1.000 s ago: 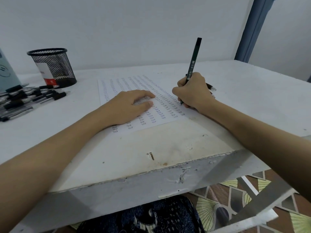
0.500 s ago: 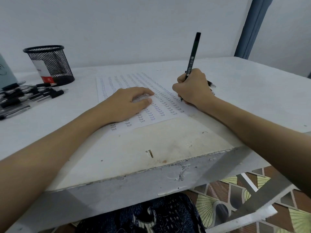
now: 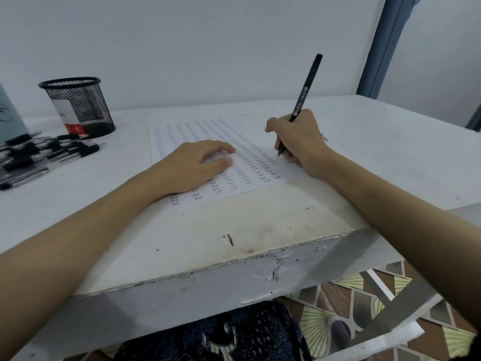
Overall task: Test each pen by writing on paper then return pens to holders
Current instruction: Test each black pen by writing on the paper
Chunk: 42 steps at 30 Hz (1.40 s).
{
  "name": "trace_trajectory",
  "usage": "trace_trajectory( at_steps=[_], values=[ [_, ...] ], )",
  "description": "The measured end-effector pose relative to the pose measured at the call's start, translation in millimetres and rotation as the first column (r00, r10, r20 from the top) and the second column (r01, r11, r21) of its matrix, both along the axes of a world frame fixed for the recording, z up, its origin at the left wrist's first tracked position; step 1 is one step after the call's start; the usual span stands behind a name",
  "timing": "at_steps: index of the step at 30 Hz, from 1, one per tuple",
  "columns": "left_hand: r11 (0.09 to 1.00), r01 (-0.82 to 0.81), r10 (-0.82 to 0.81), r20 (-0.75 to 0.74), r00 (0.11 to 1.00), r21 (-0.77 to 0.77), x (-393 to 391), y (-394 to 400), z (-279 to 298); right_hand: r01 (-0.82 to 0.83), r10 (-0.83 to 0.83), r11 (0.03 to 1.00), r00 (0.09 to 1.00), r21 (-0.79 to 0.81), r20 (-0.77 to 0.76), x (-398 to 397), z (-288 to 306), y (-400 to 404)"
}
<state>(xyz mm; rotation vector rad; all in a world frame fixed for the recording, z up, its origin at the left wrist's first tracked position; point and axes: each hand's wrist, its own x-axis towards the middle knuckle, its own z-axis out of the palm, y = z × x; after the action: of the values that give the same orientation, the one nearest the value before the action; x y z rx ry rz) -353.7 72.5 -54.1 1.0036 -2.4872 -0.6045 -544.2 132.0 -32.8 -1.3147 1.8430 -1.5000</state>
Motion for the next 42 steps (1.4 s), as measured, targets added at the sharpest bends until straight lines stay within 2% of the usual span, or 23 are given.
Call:
trace_trajectory(
  at_steps=[4,9,14,17,20,22,25,28,31,35,39,42],
  values=[
    [0.995,0.017,-0.022,-0.059,0.998,-0.095,-0.1,2.4,-0.4,0.006,-0.006,1.000,1.000,-0.009,-0.013,-3.7,2.1,7.6],
    [0.982,0.064,-0.093,-0.162,0.982,-0.177,-23.0,28.6,18.8,0.103,-0.114,0.991,0.982,-0.082,-0.149,-18.4,-1.6,45.9],
    [0.943,0.258,-0.312,-0.284,0.907,-0.211,-84.9,108.4,33.4,0.178,-0.175,0.974,0.984,-0.137,0.030,-63.3,8.8,136.6],
    [0.883,0.405,-0.461,-0.269,0.846,-0.239,-125.9,163.0,26.5,0.272,-0.267,0.952,0.962,-0.143,0.058,-92.7,-2.1,199.2],
    [0.809,0.559,-0.587,-0.210,0.782,-0.181,-168.9,214.3,-3.5,0.339,-0.337,0.939,0.941,-0.061,0.036,-121.6,-33.5,268.7],
    [0.762,0.642,-0.647,-0.129,0.751,-0.085,-195.3,243.0,-42.3,0.378,-0.380,0.924,0.925,0.050,0.019,-136.2,-72.0,313.2],
    [0.715,0.695,-0.697,0.002,0.717,0.071,-227.7,272.9,-111.4,0.375,-0.389,0.875,0.921,0.307,-0.015,-160.3,-149.4,364.5],
    [0.705,0.672,-0.708,0.174,0.685,0.226,-253.2,298.4,-185.1,0.339,-0.372,0.727,0.925,0.596,-0.072,-176.4,-239.1,406.2],
    [0.703,0.598,-0.709,0.312,0.633,0.385,-265.4,309.7,-244.2,0.255,-0.291,0.543,0.951,0.800,-0.105,-180.2,-322.4,419.5],
    [0.716,0.451,-0.692,0.453,0.562,0.534,-256.7,313.5,-303.6,0.244,-0.155,0.360,0.967,0.900,-0.200,-177.5,-412.7,421.5],
    [0.729,0.390,-0.677,0.504,0.537,0.563,-244.8,311.3,-341.4,0.271,-0.044,0.327,0.961,0.905,-0.272,-169.1,-459.0,410.8],
    [0.723,0.333,-0.663,0.472,0.582,0.605,-240.0,311.8,-358.4,0.269,-0.041,0.328,0.962,0.905,-0.271,-167.2,-492.3,402.4]
  ],
)
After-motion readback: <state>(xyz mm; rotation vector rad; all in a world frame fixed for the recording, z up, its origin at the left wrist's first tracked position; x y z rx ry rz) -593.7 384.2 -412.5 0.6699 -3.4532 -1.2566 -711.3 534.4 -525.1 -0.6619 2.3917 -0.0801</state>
